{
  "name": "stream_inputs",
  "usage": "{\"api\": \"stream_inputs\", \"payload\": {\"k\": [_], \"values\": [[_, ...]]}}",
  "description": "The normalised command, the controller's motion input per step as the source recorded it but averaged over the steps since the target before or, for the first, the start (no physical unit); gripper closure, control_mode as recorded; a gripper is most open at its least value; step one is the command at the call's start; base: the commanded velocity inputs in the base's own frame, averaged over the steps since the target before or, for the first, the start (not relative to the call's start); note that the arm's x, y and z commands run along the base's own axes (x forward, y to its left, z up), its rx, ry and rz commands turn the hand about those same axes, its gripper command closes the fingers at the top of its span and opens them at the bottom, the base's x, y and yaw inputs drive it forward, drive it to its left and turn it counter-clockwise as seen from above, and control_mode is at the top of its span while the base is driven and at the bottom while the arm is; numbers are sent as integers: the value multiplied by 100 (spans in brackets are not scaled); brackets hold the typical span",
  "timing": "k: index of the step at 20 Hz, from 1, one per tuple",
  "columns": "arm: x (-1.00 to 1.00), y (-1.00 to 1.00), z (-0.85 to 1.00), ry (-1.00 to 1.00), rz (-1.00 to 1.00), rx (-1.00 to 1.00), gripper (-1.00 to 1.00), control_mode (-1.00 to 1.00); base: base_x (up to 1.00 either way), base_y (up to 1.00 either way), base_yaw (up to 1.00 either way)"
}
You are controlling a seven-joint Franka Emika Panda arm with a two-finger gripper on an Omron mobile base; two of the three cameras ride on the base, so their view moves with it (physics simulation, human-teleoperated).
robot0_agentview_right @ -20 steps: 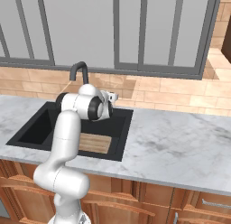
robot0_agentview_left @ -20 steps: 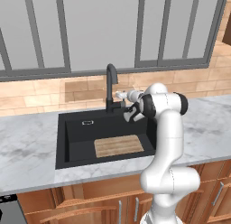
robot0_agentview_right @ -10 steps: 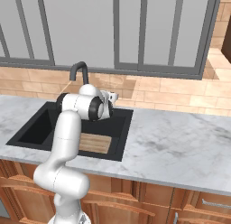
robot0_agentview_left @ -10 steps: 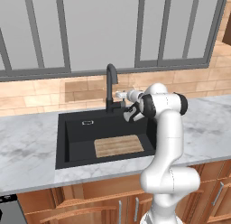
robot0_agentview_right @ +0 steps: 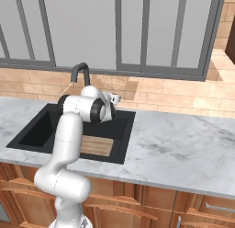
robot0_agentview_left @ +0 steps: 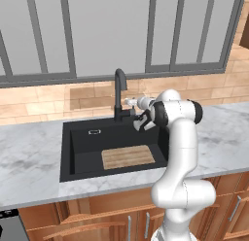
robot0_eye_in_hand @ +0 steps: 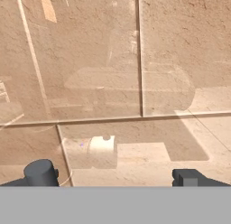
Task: Turn on the sink faucet with hot water and rinse the cutting board for ten seconds, then turn off the faucet. Push the cutting board to reach the water if necessary.
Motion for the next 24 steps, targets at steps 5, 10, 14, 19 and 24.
{"api": "stream_inputs", "payload": {"k": [5, 10, 14, 19, 24], "values": [[0, -5, 0, 0, 0, 0, -100, -100, 0, 0, 0], [0, -8, 0, 0, 0, 0, -100, -100, 0, 0, 0], [0, -17, 0, 0, 0, 0, -100, -100, 0, 0, 0], [-2, -21, 0, 0, 0, 0, -100, -100, 0, 0, 0], [-14, -26, 0, 0, 0, 0, -100, -100, 0, 0, 0]]}}
